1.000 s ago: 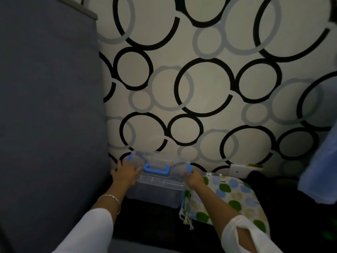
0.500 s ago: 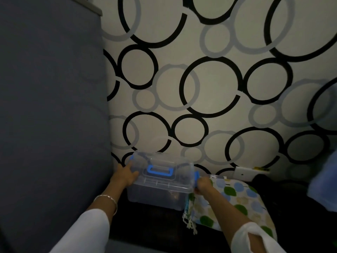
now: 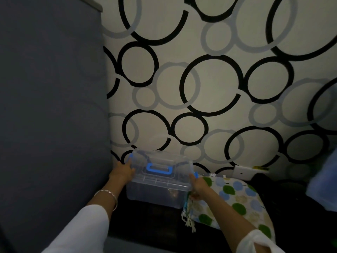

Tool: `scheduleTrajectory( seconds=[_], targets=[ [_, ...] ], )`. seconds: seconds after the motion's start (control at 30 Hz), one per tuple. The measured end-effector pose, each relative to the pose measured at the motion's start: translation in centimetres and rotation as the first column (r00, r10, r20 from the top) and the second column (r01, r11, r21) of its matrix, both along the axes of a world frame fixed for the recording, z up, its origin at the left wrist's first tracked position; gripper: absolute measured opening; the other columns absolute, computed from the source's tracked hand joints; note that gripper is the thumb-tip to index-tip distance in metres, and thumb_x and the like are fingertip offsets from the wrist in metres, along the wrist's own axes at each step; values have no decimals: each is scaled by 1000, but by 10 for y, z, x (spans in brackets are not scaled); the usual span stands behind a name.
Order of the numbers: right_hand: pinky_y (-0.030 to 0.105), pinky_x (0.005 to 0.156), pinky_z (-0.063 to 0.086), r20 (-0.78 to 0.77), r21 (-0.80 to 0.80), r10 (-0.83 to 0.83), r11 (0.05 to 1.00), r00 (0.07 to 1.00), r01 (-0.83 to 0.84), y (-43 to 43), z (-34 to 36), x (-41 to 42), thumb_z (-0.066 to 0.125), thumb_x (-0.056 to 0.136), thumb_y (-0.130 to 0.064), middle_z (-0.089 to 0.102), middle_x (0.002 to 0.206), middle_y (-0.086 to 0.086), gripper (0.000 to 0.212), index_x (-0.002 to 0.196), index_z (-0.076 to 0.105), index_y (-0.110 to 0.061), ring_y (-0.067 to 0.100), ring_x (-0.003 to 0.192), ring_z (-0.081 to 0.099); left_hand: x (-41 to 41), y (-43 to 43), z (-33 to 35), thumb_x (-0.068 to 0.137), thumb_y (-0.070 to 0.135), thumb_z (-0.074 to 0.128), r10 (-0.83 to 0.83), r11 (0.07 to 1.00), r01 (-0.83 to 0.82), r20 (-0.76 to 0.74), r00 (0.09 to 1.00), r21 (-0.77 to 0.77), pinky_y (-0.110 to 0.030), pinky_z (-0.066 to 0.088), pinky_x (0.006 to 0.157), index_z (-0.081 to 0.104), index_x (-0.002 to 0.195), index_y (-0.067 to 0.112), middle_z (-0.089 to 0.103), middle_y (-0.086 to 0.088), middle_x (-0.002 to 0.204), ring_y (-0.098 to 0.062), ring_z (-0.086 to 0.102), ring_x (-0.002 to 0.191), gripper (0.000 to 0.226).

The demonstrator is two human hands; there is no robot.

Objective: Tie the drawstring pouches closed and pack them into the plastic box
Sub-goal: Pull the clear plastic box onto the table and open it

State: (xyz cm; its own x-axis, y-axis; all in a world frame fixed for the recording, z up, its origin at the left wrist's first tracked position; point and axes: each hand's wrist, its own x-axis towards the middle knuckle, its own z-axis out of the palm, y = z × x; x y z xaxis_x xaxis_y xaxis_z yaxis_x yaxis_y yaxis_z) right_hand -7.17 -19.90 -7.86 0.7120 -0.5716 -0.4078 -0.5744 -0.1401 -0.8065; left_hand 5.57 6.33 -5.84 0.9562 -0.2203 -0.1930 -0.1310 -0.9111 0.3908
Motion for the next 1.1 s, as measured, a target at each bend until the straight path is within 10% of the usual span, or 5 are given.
scheduleTrajectory(
  seconds=[0.43, 0.63, 0.77, 0.9, 1.1],
  targets=[
    [31, 64, 51, -61, -223, 119, 966, 991, -130, 2, 11, -8, 34, 101, -48, 55, 76, 8, 43, 79, 51, -16, 21, 65, 55, -6, 2, -1, 98, 35, 42, 72, 988, -62, 65, 995, -140, -43, 48, 96, 35, 142, 8, 47, -19, 134, -34, 53, 116, 52],
    [23, 42, 53, -117, 188, 155, 973, 981, -131, 0, 34, -6, 58, 94, -43, 60, 100, 17, 50, 125, 46, -6, 20, 56, 62, -18, 3, 10, 98, 19, 40, -6, 999, 10, 110, 994, -40, -36, 52, 88, 55, 121, 5, 58, -17, 124, -29, 59, 107, 31],
    [27, 50, 52, -15, 262, 69, 963, 997, -63, -3, 36, 3, 66, 92, -22, 57, 94, 18, 39, 119, 49, 0, 24, 65, 58, -38, -6, 40, 97, 18, 53, -9, 1000, 13, -227, 974, 15, -31, 52, 80, 19, 151, 16, 52, -21, 134, -30, 60, 110, 64],
    [37, 66, 57, 154, 302, -141, 949, 978, 89, 3, 27, 14, 63, 93, -14, 53, 88, 15, 16, 97, 51, -3, 26, 69, 54, -55, -13, 71, 93, 33, 64, -35, 999, 24, -660, 751, -26, -34, 56, 90, 47, 135, -4, 60, -28, 126, -33, 66, 109, 58],
    [33, 62, 58, -81, 282, 107, 956, 991, -81, 20, 24, 6, 58, 92, -49, 59, 121, 17, 49, 122, 48, -12, 27, 84, 66, -47, -14, 48, 96, 39, 50, -31, 977, 38, -33, 999, 211, -39, 44, 102, 45, 136, 10, 43, -13, 142, -28, 46, 125, 49]
  ],
)
